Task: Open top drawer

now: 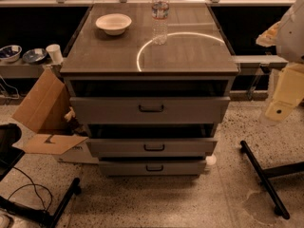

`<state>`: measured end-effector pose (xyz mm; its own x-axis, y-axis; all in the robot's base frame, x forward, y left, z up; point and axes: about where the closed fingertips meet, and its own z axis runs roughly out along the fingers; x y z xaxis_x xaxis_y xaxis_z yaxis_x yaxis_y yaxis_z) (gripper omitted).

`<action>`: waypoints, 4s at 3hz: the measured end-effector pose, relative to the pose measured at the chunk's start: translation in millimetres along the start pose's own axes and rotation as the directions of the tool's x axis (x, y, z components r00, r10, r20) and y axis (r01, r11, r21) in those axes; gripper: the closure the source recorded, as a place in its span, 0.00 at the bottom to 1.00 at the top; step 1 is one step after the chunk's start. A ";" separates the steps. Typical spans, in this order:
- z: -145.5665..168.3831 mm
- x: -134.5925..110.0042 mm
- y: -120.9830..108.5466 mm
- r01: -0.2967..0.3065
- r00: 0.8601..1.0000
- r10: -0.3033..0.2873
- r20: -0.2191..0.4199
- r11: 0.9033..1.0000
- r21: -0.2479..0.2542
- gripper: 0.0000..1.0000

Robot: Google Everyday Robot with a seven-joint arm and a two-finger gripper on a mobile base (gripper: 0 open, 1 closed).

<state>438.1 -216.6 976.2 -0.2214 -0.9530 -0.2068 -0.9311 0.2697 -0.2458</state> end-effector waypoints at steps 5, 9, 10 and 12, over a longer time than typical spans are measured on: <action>248.5 -41.0 7.8 0.086 0.983 -0.099 -0.153 0.992 -0.088 0.00; 342.2 -48.9 -79.1 0.116 0.980 -0.136 -0.148 0.984 -0.135 0.00; 356.4 -49.6 -77.1 0.089 0.985 -0.112 -0.129 0.981 -0.170 0.18; 342.5 -24.0 -57.5 0.027 0.987 -0.055 -0.152 0.983 -0.181 0.64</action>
Offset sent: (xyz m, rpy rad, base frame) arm 0.0061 0.0693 -0.1294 -0.0410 0.0757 0.0245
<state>596.3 -162.0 671.0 -0.2117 -0.9762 -0.0462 -0.9738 0.2147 -0.0755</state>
